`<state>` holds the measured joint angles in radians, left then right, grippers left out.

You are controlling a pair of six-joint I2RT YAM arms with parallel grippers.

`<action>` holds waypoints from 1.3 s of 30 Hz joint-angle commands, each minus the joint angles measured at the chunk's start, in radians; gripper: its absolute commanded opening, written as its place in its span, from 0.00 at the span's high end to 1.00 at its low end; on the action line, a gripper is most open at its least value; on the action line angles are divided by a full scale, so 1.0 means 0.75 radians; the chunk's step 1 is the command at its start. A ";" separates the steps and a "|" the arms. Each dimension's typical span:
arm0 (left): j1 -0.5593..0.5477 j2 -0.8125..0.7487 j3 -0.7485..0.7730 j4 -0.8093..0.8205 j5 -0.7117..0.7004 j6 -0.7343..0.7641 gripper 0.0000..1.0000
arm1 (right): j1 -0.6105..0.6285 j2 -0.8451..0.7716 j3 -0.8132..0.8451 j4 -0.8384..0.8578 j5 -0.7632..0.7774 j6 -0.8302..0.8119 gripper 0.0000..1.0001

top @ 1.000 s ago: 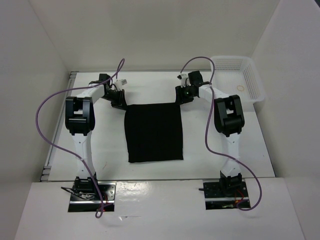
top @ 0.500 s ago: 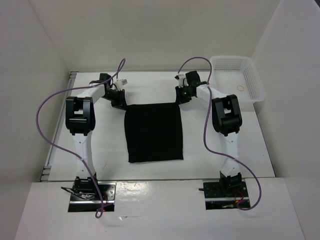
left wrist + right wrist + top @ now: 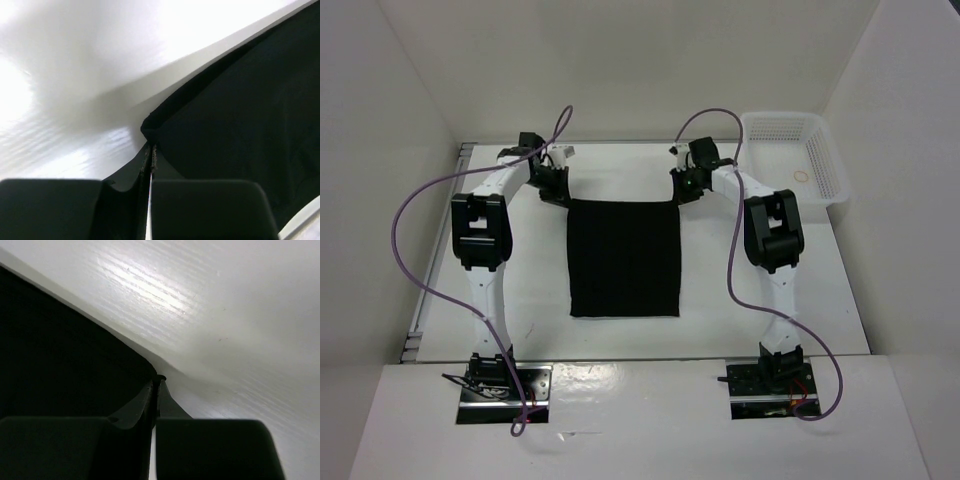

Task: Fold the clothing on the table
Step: Fold the skirt

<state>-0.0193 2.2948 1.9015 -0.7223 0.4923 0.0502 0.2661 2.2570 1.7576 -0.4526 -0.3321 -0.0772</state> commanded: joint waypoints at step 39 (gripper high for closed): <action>-0.187 -1.170 -0.884 0.026 -0.165 0.502 1.00 | 0.113 -0.866 -0.454 -0.315 0.138 -0.418 1.00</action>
<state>-0.1555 1.4719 1.2800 -0.7105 0.4000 0.3473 0.3397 1.6726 1.4319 -0.6140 -0.1970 -0.3122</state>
